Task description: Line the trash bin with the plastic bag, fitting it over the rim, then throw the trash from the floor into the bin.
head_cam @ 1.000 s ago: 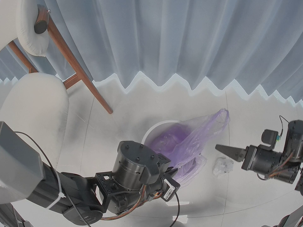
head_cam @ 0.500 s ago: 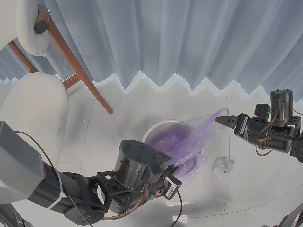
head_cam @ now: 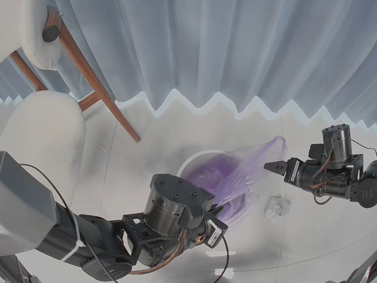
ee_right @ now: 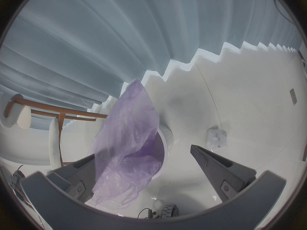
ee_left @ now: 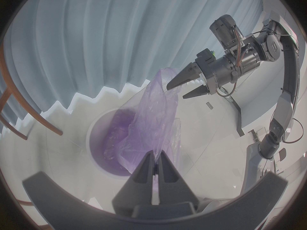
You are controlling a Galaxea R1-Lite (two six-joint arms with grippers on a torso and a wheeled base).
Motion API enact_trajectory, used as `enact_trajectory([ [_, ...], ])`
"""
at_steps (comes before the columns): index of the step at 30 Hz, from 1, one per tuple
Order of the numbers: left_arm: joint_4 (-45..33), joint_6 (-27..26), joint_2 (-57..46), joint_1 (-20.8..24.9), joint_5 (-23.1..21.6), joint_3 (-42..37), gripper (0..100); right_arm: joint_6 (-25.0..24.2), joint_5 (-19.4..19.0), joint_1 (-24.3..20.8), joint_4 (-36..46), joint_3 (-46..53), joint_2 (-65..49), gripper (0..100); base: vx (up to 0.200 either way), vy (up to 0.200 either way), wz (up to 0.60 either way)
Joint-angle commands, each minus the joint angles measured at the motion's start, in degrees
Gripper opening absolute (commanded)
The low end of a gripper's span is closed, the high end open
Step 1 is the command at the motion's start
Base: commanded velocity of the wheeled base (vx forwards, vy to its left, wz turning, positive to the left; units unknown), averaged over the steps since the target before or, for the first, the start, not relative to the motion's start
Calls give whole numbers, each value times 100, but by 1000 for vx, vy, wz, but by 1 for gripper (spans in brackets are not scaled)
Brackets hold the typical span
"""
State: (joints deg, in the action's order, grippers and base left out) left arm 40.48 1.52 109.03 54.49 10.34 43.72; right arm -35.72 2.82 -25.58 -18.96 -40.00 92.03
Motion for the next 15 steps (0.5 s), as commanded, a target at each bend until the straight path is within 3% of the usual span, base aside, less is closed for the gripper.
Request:
enact_trajectory([
  [1, 12, -3, 22, 9, 3, 5, 0, 3, 0, -26, -29, 133, 87, 100, 0, 0, 0],
  [15, 47, 6, 57, 9, 3, 14, 0, 47, 96, -18, -47, -386, 650, 100, 0, 0, 0],
])
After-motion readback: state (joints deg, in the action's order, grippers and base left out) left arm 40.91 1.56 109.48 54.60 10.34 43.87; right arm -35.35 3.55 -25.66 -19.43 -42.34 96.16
